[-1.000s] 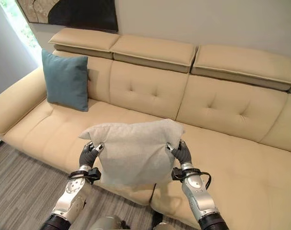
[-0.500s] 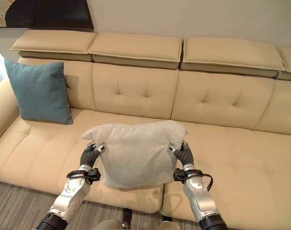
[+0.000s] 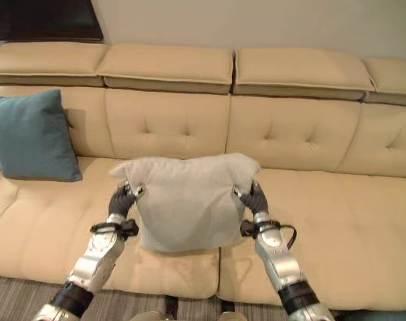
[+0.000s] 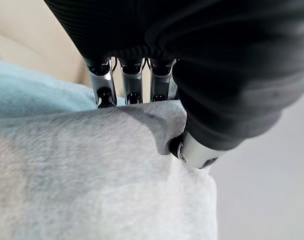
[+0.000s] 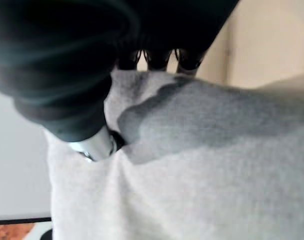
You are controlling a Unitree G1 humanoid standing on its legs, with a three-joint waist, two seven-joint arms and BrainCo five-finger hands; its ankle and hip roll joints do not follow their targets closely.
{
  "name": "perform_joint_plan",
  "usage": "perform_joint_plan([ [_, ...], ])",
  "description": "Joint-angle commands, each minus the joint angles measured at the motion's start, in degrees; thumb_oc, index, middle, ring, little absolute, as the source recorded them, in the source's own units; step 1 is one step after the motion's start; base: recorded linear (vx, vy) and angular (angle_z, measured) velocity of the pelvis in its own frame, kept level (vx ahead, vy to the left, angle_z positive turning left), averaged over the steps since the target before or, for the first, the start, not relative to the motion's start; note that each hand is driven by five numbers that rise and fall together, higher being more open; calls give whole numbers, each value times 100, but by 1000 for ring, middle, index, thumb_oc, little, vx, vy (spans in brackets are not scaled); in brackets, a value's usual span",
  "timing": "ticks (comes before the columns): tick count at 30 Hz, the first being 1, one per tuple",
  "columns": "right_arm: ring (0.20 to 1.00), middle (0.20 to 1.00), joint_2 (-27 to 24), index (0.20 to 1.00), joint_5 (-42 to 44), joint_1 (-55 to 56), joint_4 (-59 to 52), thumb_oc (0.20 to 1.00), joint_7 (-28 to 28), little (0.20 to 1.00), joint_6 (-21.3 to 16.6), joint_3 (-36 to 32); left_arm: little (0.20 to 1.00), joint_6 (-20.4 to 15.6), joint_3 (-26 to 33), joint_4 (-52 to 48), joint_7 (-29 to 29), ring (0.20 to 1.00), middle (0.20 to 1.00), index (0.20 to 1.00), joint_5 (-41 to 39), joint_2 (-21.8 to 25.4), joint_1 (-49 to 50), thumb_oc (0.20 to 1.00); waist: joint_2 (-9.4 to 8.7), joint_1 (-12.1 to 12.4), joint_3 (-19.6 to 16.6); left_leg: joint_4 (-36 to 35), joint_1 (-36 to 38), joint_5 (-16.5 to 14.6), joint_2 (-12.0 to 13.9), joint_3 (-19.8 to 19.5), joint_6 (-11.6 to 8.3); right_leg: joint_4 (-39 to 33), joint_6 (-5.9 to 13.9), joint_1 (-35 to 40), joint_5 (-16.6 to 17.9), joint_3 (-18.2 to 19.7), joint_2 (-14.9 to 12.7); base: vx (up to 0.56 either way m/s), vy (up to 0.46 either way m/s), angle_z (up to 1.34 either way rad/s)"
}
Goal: Pick up all the scattered cushions and arrange them neatly on the sofa.
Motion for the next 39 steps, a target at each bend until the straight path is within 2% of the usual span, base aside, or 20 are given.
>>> perform_joint_plan([
  [1,200,200,378,200,-220,-942,-487,200,-143,200,-646,328,200,-709,-513,-159,87,200,200,200,169,-239,-1202,200,-10,68,-167,595,-69,-942,142,-347,-258,487,228,-459,-48,-5,-57,-182,-8,-14],
  [3,200,200,282,200,-315,-1991,-174,200,-573,200,-700,463,200,-879,-792,249,418,200,200,200,134,-204,-2419,200,28,-9,-57,348,-540,-653,138,-374,-306,362,247,-978,166,35,-17,-205,5,-6],
  [4,200,200,281,200,-312,-2023,-154,200,-574,200,-708,460,200,-889,-791,272,416,200,200,200,130,-205,-2453,200,30,-11,-62,350,-572,-647,138,-377,-307,369,247,-1011,169,33,-18,-206,10,-4],
  [6,200,200,136,200,-295,-2990,321,200,-866,200,-751,537,200,-1008,-965,830,616,200,200,200,38,-89,-3445,200,48,-45,-1,260,-975,-453,131,-393,-363,335,263,-1427,296,29,-21,-199,15,-10],
  [9,200,200,-312,200,-146,-5260,1718,200,-1441,200,-907,865,200,-1148,-1471,2481,664,200,200,200,-347,247,-5758,200,124,-51,181,85,-1843,-37,87,-379,-594,251,356,-2272,548,-20,-61,-202,12,-6],
  [16,200,200,-729,200,10,-6228,2606,200,-1487,200,-844,1312,200,-1218,-1679,3036,514,200,200,200,-780,321,-6495,200,145,-1,249,20,-2598,231,92,-391,-725,137,447,-3018,780,-80,-79,-61,-11,-2],
  [22,200,200,-473,200,-36,-5843,2594,200,-1570,200,-801,1173,200,-1085,-1697,3006,557,200,200,200,-621,191,-6290,200,168,-13,332,21,-2738,256,107,-402,-761,126,439,-3162,789,-105,-71,-17,-30,-1],
  [23,200,200,-446,200,-288,-5903,2737,200,-1700,200,-700,1233,485,-943,-1799,3328,569,485,485,485,-444,252,-6476,485,202,-41,393,14,-2911,290,123,-380,-788,107,445,-3345,851,-108,-65,-17,-44,-4],
  [24,200,200,-445,200,-290,-5907,2738,200,-1702,200,-700,1233,583,-944,-1799,3332,567,583,583,583,-445,251,-6481,583,202,-41,392,14,-2916,291,123,-380,-788,108,445,-3350,851,-108,-64,-9,-37,-4],
  [25,426,426,-453,426,-419,-5976,2839,426,-1800,426,-650,1281,956,-896,-1824,3459,584,956,956,956,-404,276,-6560,956,206,-44,403,14,-2954,301,125,-378,-787,99,451,-3378,862,-111,-58,-4,-16,-5],
  [26,875,875,-479,875,-626,-6082,2955,875,-1935,875,-563,1356,1000,-869,-1851,3563,619,1000,1000,1000,-369,310,-6671,1000,212,-46,429,14,-2997,318,130,-379,-786,90,461,-3420,880,-117,-56,-6,-34,-3],
  [27,1000,1000,-568,1000,-915,-6295,3212,1000,-2150,1000,-370,1474,1000,-824,-1896,3721,713,1000,1000,1000,-296,377,-6846,1000,224,-30,454,14,-3068,342,141,-384,-786,82,475,-3494,897,-127,-49,-3,-36,-1],
  [33,1000,1000,-838,1000,-1329,-6817,3769,1000,-2578,1000,54,1742,1000,-624,-1973,4076,1116,1000,1000,1000,163,582,-7186,1000,240,29,416,14,-3154,359,147,-426,-786,66,496,-3621,913,-130,-14,16,-29,-1],
  [39,1000,1000,-1191,1000,-1313,-7560,4676,1000,-2541,1000,401,2428,1000,-398,-2118,4706,1318,1000,1000,1000,253,982,-7724,1000,240,85,256,14,-3183,359,151,-456,-804,47,501,-3662,914,-156,19,30,-41,-2],
])
